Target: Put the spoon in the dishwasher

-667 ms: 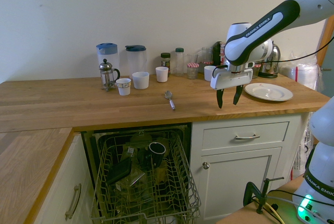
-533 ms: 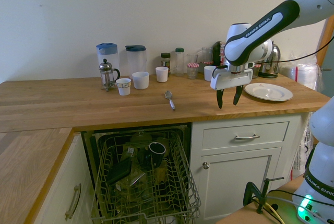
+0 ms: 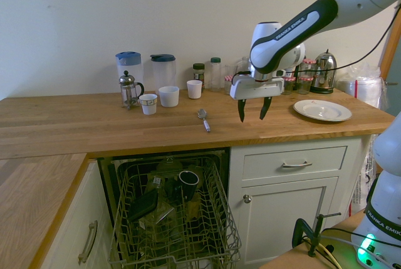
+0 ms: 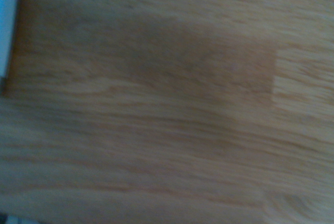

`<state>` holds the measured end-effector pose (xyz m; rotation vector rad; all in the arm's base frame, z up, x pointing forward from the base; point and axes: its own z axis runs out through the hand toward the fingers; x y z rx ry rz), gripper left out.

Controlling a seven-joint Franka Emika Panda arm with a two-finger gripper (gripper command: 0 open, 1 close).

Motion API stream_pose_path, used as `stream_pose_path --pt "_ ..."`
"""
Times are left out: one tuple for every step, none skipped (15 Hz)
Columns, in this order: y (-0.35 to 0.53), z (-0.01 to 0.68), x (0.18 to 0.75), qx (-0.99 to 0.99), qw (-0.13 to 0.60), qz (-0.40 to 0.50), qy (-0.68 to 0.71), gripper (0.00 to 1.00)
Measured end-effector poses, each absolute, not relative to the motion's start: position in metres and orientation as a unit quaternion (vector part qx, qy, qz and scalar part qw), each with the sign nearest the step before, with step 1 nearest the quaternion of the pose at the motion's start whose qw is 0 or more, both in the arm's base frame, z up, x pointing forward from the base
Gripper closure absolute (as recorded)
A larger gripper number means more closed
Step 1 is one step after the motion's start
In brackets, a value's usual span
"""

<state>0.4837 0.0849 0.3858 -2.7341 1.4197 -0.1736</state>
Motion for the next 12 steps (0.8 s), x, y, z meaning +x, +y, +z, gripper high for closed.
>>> stream_pose_path --pt "0.096 0.382 0.499 -0.882 0.027 -0.059 0.467 0.00" --pt "0.108 0.381 0.517 -0.878 0.027 -0.064 0.473 0.00" --pt "0.119 0.382 0.533 -0.876 0.028 -0.069 0.477 0.00" --pt "0.131 0.383 0.546 -0.873 0.030 -0.074 0.481 0.00" --pt "0.142 0.385 0.558 -0.869 0.032 -0.082 0.487 0.00" --pt "0.154 0.386 0.568 -0.863 0.033 -0.092 0.495 0.00" --pt "0.162 0.386 0.576 -0.858 0.033 -0.099 0.503 0.00" --pt "0.168 0.383 0.584 -0.852 0.032 -0.105 0.512 0.00" --pt "0.171 0.379 0.591 -0.845 0.031 -0.110 0.522 0.00" --pt "0.173 0.374 0.597 -0.840 0.029 -0.115 0.530 0.00" --pt "0.174 0.369 0.602 -0.836 0.027 -0.118 0.536 0.00" --pt "0.175 0.364 0.607 -0.832 0.028 -0.123 0.541 0.00"
